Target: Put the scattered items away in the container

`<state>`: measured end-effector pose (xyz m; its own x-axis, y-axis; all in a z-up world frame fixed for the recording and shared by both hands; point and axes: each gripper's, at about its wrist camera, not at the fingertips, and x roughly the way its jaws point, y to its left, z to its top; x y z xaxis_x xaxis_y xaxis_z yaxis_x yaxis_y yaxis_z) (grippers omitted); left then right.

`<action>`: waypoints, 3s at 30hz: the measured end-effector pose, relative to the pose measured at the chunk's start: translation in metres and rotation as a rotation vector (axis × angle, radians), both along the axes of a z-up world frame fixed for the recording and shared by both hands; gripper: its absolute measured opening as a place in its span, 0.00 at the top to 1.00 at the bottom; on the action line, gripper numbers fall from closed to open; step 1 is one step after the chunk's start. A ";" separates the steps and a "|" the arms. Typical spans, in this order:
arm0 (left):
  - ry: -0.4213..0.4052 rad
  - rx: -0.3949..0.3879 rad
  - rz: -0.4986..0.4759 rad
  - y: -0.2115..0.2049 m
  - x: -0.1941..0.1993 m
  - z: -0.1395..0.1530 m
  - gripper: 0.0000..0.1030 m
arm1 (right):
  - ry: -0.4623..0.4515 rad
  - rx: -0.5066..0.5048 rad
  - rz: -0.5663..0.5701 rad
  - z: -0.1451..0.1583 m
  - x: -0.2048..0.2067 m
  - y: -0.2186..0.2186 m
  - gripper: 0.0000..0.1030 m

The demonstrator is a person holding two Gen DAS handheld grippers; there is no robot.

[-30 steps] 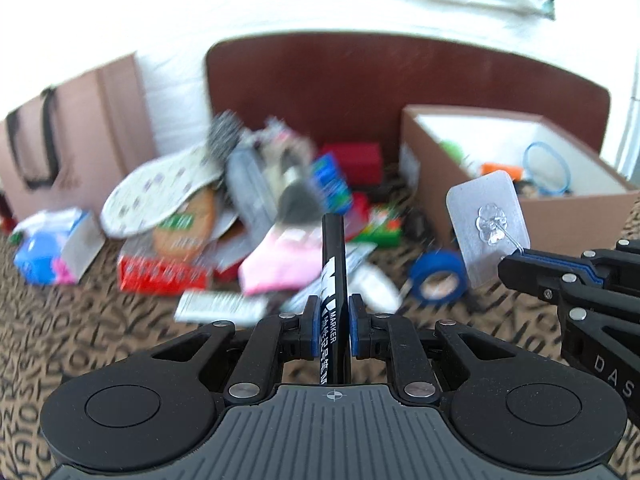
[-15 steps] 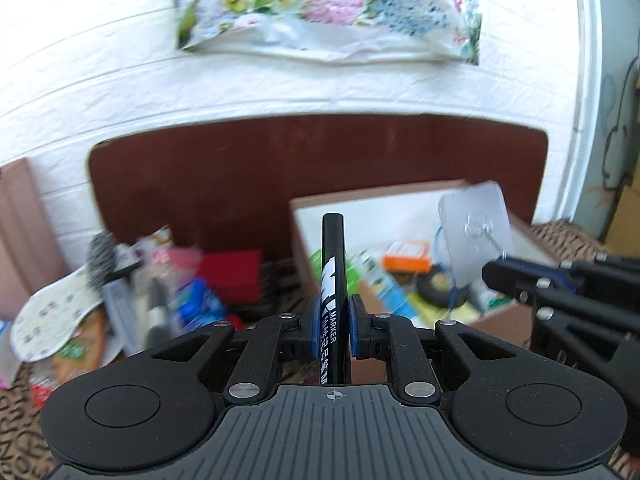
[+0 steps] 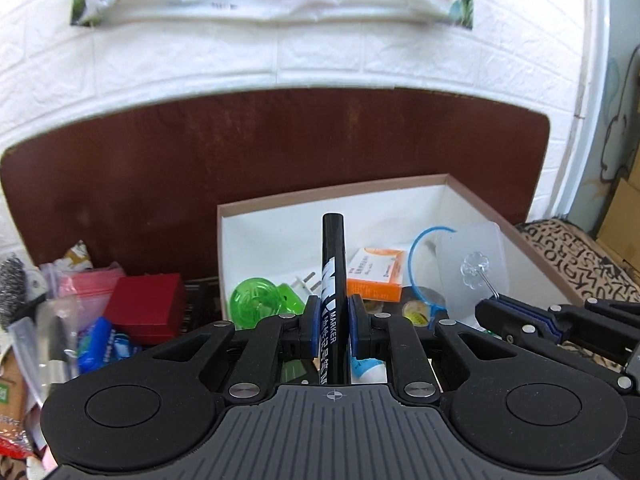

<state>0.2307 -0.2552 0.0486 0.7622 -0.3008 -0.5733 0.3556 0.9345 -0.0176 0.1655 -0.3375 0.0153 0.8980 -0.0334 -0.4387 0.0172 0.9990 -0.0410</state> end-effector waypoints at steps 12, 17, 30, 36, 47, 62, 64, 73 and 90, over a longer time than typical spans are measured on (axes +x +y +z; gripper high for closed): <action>0.010 0.013 -0.004 -0.013 0.027 -0.019 0.79 | 0.057 -0.014 -0.035 -0.021 0.028 -0.013 0.97; -0.100 0.027 0.002 -0.015 0.017 -0.019 0.09 | 0.057 -0.038 -0.040 -0.026 0.030 -0.014 0.61; -0.070 0.039 -0.010 -0.017 0.012 -0.025 0.00 | 0.032 -0.067 -0.052 -0.024 0.024 -0.009 0.00; -0.056 0.036 -0.005 -0.017 0.011 -0.026 0.00 | 0.043 -0.065 -0.060 -0.025 0.023 -0.008 0.00; -0.064 0.036 -0.003 -0.014 0.000 -0.020 0.00 | 0.035 -0.072 -0.058 -0.018 0.015 -0.002 0.00; -0.101 0.031 0.010 -0.004 -0.061 0.011 0.00 | -0.022 -0.094 -0.047 0.018 -0.041 0.013 0.00; -0.104 0.029 0.018 -0.002 -0.072 0.013 0.00 | -0.024 -0.096 -0.048 0.020 -0.052 0.017 0.00; -0.118 0.018 0.043 0.011 -0.123 0.019 0.00 | -0.022 -0.092 -0.054 0.021 -0.102 0.036 0.00; -0.062 0.009 0.074 0.036 -0.195 0.008 0.00 | 0.003 -0.084 -0.071 0.016 -0.162 0.050 0.00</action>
<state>0.0362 -0.2194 0.0567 0.8161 -0.2373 -0.5270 0.2857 0.9583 0.0108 0.0031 -0.2871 0.0317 0.8908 -0.1337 -0.4343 0.0875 0.9883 -0.1247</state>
